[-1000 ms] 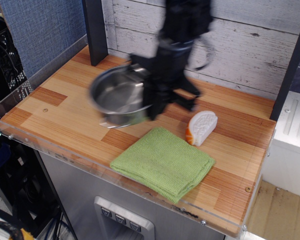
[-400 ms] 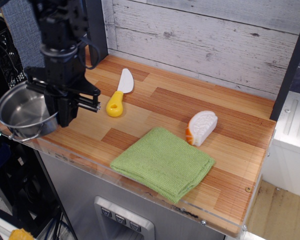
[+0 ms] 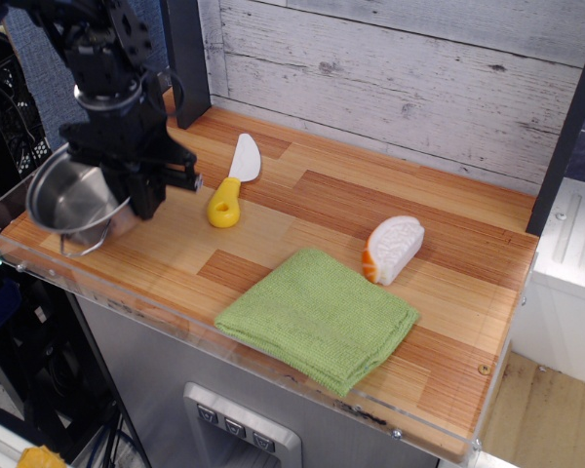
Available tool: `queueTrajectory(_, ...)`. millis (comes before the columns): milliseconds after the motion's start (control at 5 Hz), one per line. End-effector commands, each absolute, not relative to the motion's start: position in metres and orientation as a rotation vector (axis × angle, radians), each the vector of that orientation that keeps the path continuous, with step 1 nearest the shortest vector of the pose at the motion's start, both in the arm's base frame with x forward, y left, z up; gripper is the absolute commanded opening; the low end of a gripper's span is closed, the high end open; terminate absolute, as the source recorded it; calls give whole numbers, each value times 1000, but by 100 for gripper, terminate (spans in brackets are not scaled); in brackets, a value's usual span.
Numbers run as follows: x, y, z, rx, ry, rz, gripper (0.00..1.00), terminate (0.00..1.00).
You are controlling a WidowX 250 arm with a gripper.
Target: Move the container center side to left side on the table
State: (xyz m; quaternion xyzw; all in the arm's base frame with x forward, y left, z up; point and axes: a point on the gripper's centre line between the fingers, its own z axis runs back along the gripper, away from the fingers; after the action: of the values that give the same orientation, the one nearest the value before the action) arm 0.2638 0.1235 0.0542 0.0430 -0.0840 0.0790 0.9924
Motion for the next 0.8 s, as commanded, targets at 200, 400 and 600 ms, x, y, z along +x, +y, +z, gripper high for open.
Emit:
queueTrajectory(200, 279, 140, 42, 113, -109, 170, 0, 0)
queueTrajectory(400, 276, 136, 35, 111, -68, 155, 0, 0)
queueTrajectory(600, 277, 135, 33, 105, -54, 147, 0, 0)
